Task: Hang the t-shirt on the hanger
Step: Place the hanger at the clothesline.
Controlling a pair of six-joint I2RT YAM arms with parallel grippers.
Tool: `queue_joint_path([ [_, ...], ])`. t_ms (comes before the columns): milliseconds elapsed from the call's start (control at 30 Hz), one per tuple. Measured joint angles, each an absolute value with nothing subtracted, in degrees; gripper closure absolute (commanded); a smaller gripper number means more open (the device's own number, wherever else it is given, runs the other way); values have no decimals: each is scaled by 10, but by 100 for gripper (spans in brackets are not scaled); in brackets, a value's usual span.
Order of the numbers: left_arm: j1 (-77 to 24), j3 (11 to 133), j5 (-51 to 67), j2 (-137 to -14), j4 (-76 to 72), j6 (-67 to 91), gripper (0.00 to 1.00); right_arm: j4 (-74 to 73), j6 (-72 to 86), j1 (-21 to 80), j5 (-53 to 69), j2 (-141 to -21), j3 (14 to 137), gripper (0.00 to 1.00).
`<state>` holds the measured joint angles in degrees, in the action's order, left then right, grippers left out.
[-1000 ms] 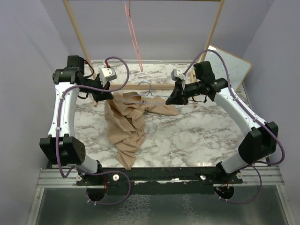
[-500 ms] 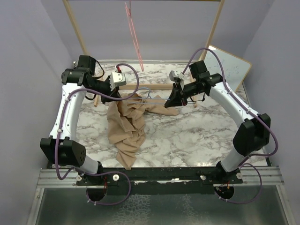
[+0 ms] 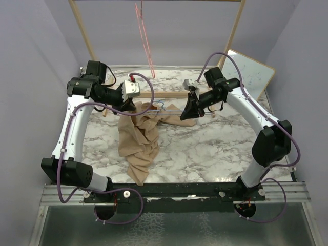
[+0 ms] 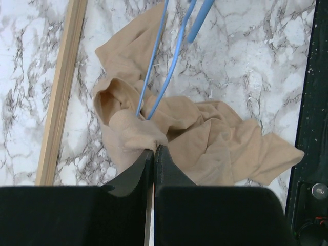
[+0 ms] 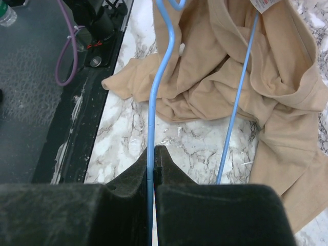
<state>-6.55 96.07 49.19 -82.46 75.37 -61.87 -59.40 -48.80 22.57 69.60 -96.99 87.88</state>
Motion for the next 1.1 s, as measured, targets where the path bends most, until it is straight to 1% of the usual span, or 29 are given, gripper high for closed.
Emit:
queue_joint_path([
  [300,-124,939,497,-821,721,-597,100,-614,-516,232,695,-1035,938,99],
  [500,-140,933,492,-818,687,-570,100,-630,-513,232,685,-1043,957,99],
  [700,-140,883,482,-777,653,-548,100,-622,-486,232,605,-1025,931,99],
  [933,-140,846,478,-746,604,-500,100,-536,-388,233,444,-1032,924,99],
  [1100,-140,794,462,-732,543,-458,100,-501,-324,233,370,-1054,931,99],
])
